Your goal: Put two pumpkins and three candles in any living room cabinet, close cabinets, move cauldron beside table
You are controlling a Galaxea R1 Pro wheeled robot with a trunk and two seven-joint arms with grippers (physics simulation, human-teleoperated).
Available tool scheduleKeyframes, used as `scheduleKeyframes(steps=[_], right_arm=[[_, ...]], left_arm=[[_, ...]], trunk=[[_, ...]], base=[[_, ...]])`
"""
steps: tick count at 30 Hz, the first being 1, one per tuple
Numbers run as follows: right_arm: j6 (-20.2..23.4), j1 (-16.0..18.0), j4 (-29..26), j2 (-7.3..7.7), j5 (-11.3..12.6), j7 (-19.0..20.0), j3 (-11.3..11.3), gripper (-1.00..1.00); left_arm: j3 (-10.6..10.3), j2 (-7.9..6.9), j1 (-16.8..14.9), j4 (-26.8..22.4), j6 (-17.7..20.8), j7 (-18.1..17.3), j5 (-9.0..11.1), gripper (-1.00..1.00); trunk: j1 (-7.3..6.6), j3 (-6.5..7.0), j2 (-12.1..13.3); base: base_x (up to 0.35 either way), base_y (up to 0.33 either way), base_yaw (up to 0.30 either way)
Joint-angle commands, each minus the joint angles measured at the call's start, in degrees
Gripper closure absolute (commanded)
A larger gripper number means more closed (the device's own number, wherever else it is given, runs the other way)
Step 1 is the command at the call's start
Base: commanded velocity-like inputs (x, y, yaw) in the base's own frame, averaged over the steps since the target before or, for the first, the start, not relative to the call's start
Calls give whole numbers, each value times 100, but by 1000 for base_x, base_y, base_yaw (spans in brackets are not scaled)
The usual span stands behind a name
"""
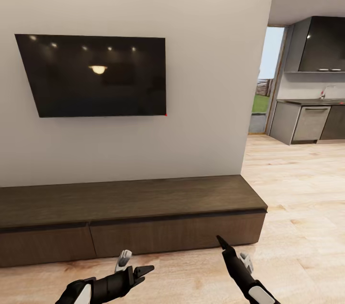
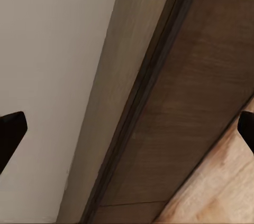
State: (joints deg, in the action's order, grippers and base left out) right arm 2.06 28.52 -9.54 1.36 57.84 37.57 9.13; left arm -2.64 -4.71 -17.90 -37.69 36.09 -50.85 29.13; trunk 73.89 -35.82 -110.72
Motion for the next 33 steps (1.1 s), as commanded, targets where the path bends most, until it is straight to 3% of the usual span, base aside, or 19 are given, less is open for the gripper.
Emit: scheduleKeyframes(steps=[1, 5, 13, 24, 27, 30, 33], right_arm=[[22, 4, 6, 1, -6, 139, 42, -100], [65, 4, 12, 26, 1, 436, 46, -100], [219, 4, 20, 118, 15, 523, 56, -100], [228, 4, 22, 139, 31, 596, 59, -100], [287, 4, 22, 175, 174, 949, 52, -100], [622, 4, 18, 267, 279, 1394, 46, -100], [808, 3, 127, 371, 303, 1507, 51, -100]], left_arm=[[-21, -8, -3, -1, 38, -16, 53, -100], [-23, -11, -3, -1, 38, -50, 57, -100], [-17, -20, 4, 2, 38, -64, 52, -100], [-17, -29, 6, 7, 38, -70, 49, -100], [-17, -29, 6, 7, 38, -73, 49, -100], [-20, -29, 6, 6, 34, -152, 49, -100], [-25, -30, 13, 30, 30, -400, 29, -100]], trunk=[[-1, -6, -3], [-1, -6, -3], [-1, -6, -3], [241, -204, -444], [307, -257, -564], [373, -311, -685], [439, -365, -805]], base=[[0, 0, 0], [0, 0, 0], [0, 0, 0], [0, 0, 0], [0, 0, 0], [0, 0, 0], [0, 0, 0]])
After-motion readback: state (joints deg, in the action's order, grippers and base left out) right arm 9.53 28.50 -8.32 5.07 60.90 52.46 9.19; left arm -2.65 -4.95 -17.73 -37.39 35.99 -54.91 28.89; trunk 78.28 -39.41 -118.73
